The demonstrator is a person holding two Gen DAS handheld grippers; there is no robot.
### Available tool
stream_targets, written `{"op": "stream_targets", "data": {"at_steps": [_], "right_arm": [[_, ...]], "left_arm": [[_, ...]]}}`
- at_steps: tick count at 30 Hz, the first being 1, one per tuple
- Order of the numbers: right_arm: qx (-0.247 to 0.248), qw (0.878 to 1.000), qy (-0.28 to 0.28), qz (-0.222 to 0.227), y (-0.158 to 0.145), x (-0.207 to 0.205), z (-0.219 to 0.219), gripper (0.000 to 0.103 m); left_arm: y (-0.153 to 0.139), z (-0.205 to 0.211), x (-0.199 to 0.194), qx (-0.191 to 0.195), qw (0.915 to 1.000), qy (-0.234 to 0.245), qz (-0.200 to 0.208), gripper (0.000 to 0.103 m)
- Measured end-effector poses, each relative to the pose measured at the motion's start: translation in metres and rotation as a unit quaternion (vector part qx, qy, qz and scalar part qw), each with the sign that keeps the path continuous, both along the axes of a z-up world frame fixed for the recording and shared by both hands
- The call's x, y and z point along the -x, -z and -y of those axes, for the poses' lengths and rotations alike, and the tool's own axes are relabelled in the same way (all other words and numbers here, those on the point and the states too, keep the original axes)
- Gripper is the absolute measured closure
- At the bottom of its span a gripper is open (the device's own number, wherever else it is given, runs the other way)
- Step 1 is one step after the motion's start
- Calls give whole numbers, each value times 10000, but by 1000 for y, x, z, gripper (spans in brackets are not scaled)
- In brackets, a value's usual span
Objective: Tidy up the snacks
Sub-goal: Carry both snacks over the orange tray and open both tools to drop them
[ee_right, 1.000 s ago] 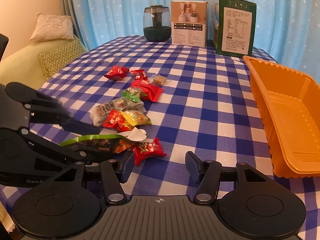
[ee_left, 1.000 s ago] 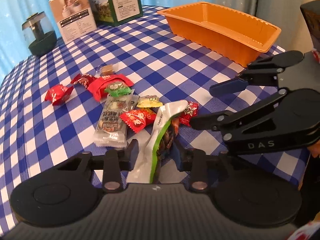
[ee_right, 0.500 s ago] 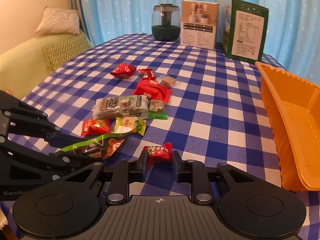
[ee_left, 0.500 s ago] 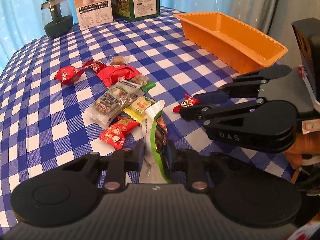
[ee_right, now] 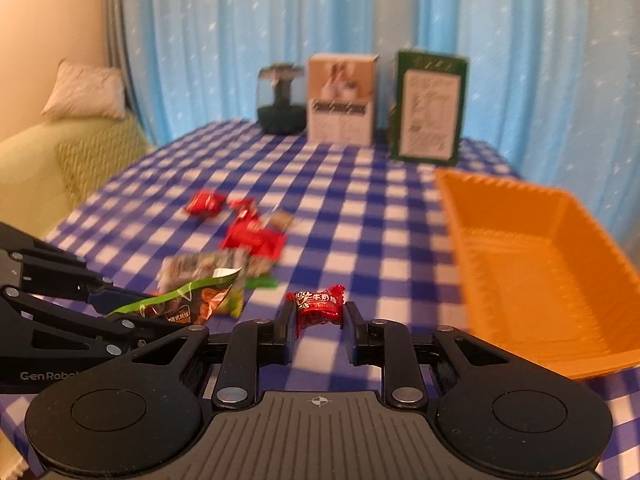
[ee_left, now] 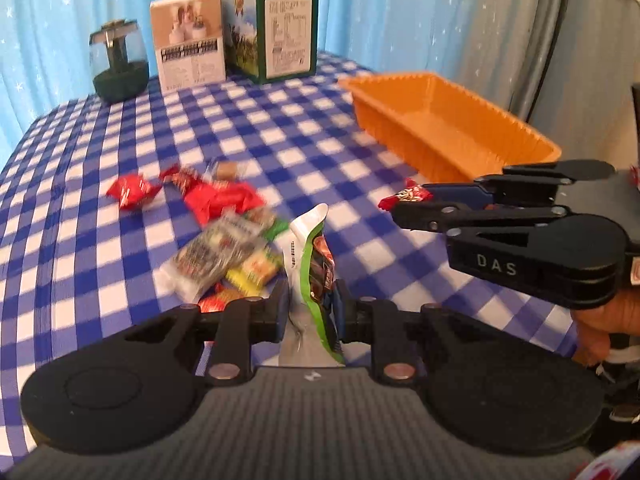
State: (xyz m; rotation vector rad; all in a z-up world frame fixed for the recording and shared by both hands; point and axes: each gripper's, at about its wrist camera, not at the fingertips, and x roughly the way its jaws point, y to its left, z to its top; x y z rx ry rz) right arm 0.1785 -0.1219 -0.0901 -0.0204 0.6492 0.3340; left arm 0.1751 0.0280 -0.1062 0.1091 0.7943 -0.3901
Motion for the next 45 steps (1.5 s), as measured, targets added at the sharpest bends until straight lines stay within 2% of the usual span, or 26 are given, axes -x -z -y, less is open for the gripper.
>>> {"op": "stream_targets", "data": {"at_steps": [4, 12, 18, 22, 33, 39, 45], "right_arm": [[45, 9991, 364, 230, -20, -2, 24, 79], [150, 9928, 1180, 163, -42, -19, 93, 78], [294, 9885, 1485, 30, -41, -29, 137, 78], [156, 9853, 1696, -99, -35, -33, 161, 78], [-28, 9786, 1978, -575, -18, -45, 186, 78], [-6, 9779, 2000, -601, -17, -45, 185, 78], [-18, 9789, 1961, -576, -19, -46, 181, 78]], "left_arm": [[-16, 18, -10, 215, 9997, 40, 147, 83], [-37, 77, -34, 601, 9971, 355, 316, 83], [-37, 115, -56, 795, 9951, 488, 312, 83], [-34, 131, -67, 828, 9947, 540, 275, 83], [-25, 160, -89, 995, 9923, 713, 179, 83], [-20, 168, -91, 944, 9919, 800, 277, 76], [-23, 161, -91, 897, 9931, 690, 293, 76]]}}
